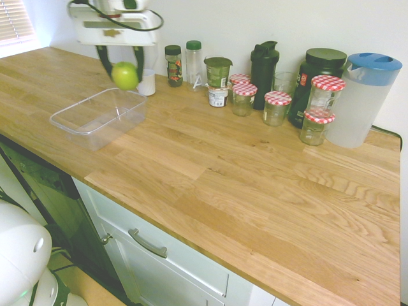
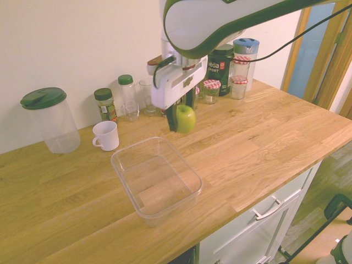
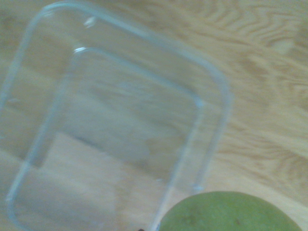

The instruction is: Put the apple into the container

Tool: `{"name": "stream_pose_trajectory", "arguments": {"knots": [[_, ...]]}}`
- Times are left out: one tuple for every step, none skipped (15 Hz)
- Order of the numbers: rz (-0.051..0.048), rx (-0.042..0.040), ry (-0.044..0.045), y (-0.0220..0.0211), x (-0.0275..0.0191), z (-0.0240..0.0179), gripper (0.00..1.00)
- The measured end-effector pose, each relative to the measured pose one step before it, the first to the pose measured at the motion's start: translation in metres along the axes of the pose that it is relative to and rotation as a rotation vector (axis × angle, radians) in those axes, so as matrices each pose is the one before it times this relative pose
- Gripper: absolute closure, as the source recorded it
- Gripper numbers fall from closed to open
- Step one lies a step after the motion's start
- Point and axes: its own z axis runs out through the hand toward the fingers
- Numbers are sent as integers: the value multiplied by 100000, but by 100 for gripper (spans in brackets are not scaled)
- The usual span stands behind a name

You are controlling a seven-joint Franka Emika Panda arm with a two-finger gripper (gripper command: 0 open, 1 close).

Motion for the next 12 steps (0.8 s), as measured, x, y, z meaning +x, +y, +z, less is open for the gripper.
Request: {"name": "stream_pose_trajectory", "arguments": {"knots": [[-1421, 604, 901, -1635, -1387, 1120, 100], [-421, 791, 96, -973, -303, 1975, 100], [418, 752, -446, -499, 530, 2383, 100], [583, 326, -836, -197, 921, 2158, 100], [686, 301, -887, -15, 895, 1793, 100], [357, 146, -862, -77, 633, 1493, 100], [137, 100, -901, -160, 327, 1095, 100], [65, 222, -703, -299, 169, 752, 100], [115, 38, -508, -302, 4, 443, 0], [300, -58, -60, -370, -46, 137, 0], [226, -328, 375, -327, -137, 31, 0], [22, -664, 638, -214, -180, 58, 0]]}}
